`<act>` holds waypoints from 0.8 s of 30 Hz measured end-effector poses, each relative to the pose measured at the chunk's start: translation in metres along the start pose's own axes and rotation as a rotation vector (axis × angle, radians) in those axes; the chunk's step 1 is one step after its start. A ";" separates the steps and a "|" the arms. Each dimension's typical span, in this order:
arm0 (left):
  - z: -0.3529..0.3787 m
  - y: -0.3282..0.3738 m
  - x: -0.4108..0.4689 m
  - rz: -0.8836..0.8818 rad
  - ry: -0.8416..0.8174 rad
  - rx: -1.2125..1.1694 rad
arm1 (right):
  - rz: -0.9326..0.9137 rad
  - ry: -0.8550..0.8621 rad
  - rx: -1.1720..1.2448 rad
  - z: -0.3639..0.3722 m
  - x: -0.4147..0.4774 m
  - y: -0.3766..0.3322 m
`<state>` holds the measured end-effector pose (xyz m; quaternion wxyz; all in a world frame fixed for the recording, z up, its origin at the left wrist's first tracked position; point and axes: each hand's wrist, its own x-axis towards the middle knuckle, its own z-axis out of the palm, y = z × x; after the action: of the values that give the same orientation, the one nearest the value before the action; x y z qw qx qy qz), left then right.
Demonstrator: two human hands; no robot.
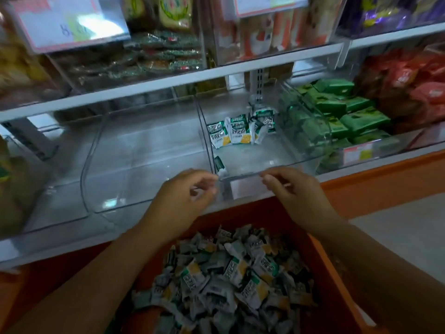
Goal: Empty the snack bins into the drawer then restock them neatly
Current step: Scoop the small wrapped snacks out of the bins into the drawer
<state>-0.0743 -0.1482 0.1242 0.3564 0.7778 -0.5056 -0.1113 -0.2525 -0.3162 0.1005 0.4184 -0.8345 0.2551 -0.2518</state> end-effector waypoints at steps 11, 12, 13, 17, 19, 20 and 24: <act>-0.003 -0.048 0.098 0.200 0.050 0.327 | 0.261 -0.846 -0.293 0.019 0.143 -0.010; 0.001 -0.052 0.097 0.213 0.057 0.302 | 0.310 -0.913 -0.280 0.024 0.148 -0.010; 0.005 -0.055 0.095 0.221 0.068 0.274 | 0.337 -0.961 -0.273 0.029 0.152 -0.009; 0.014 -0.058 0.094 0.214 0.128 0.184 | 0.282 -0.967 -0.291 0.046 0.154 0.005; 0.014 -0.058 0.094 0.219 0.130 0.177 | 0.278 -0.889 -0.229 0.047 0.151 0.011; 0.014 -0.058 0.094 0.221 0.127 0.174 | 0.297 -0.853 -0.185 0.046 0.150 0.013; 0.008 -0.055 0.096 0.227 0.115 0.215 | 0.316 -0.750 -0.102 0.043 0.146 0.013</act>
<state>0.0045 -0.2220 0.0996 0.3098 0.7545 -0.5779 0.0293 -0.1194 -0.3911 0.0977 0.4738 -0.8388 0.2220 0.1502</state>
